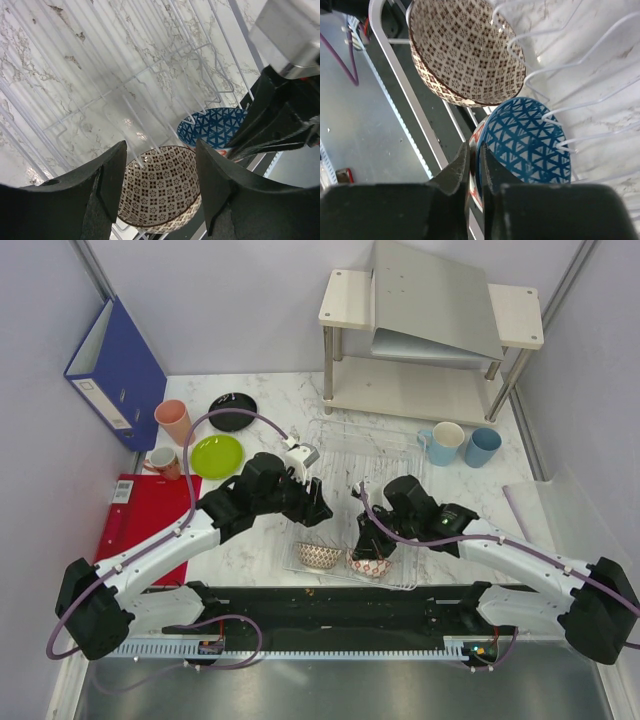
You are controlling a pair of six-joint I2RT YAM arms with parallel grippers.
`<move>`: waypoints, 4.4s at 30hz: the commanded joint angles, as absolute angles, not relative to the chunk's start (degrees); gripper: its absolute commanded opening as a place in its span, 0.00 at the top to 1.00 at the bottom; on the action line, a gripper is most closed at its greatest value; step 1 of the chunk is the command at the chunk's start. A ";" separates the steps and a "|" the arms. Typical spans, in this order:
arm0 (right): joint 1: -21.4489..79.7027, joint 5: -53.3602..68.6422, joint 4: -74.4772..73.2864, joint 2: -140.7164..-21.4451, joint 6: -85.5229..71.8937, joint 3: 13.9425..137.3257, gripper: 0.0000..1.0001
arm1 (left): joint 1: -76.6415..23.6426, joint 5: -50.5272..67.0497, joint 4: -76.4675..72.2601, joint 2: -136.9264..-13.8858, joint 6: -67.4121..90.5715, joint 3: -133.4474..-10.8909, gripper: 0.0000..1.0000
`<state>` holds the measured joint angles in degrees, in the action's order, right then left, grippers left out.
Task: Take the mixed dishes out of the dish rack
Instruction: Pick up the bowl from the dish rack, then place the bowl at the center of the board.
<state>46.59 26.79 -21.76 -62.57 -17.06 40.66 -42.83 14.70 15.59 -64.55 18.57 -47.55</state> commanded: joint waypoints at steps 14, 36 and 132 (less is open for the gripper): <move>46.32 23.73 -24.08 -64.69 -16.26 42.63 1.00 | -42.72 14.69 13.09 -71.36 20.04 -50.79 0.40; 46.23 23.38 -23.20 -62.49 -17.58 43.68 1.00 | -23.13 15.21 15.65 -102.65 27.33 -67.33 0.64; 31.20 -53.69 -36.74 -78.83 -41.66 52.91 1.00 | -21.71 28.13 13.89 -87.80 38.85 -61.79 0.67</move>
<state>31.38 -50.68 -40.23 -75.94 -39.16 52.14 -21.67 28.64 15.62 -90.48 37.52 -63.26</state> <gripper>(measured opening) 0.094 0.330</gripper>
